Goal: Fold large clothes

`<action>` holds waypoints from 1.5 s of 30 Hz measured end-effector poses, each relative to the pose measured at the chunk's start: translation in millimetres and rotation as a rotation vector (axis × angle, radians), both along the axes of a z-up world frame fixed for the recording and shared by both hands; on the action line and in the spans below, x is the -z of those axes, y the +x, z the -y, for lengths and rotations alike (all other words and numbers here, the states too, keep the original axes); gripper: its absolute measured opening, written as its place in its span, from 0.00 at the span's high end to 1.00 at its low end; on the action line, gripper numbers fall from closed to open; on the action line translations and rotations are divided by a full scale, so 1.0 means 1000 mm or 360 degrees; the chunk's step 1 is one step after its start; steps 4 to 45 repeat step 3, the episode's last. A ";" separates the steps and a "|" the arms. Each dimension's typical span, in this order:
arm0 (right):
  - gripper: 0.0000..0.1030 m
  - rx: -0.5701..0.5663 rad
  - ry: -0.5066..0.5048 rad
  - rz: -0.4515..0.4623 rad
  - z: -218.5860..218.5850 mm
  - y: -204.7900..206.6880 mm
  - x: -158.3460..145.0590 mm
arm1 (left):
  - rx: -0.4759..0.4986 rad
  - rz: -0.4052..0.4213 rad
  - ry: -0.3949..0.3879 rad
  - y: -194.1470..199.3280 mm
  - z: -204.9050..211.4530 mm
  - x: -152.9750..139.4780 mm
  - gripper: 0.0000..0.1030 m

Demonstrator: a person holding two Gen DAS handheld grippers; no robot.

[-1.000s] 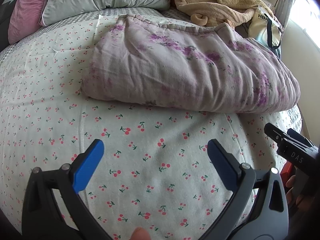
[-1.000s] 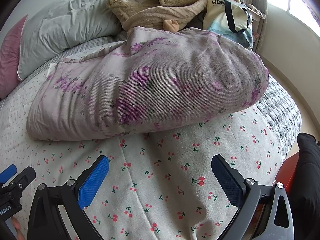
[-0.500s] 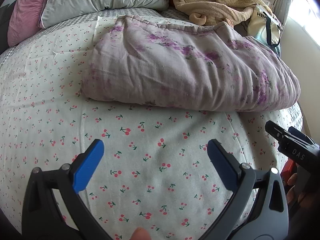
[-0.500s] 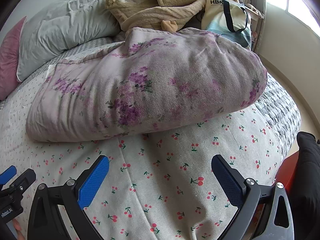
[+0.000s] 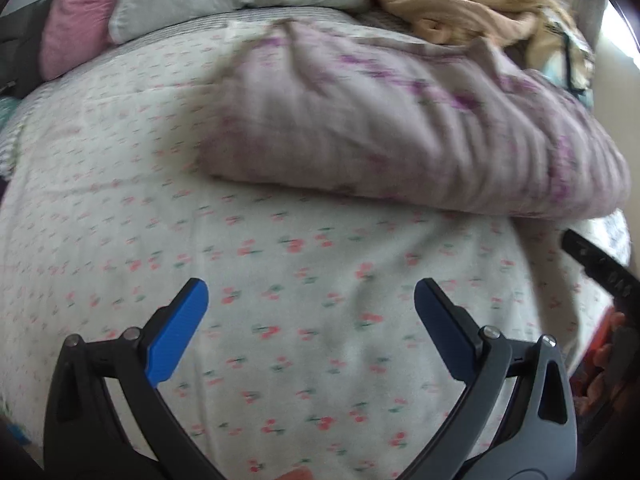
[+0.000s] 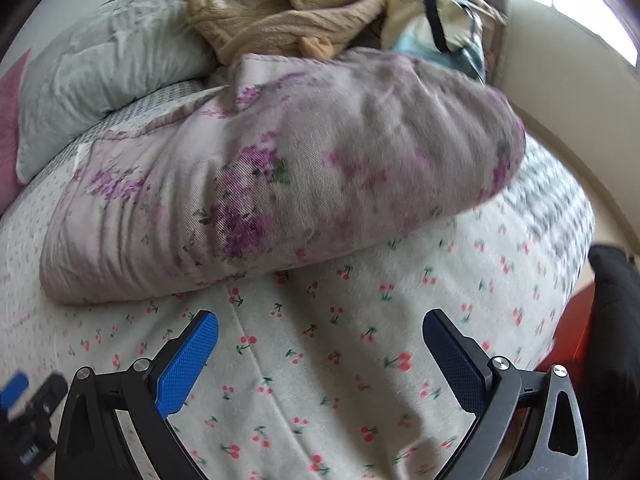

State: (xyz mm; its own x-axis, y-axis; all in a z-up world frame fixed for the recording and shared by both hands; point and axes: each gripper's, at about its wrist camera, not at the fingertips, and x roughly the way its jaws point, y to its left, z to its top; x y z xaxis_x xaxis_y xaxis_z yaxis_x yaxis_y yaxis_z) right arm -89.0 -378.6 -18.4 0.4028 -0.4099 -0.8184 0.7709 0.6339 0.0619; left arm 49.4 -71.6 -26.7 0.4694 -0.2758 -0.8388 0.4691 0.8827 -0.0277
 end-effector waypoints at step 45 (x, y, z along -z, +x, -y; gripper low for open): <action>0.00 0.0128 0.0079 0.0060 -0.019 0.009 0.017 | -0.0341 0.0022 0.0037 0.019 -0.048 0.009 0.01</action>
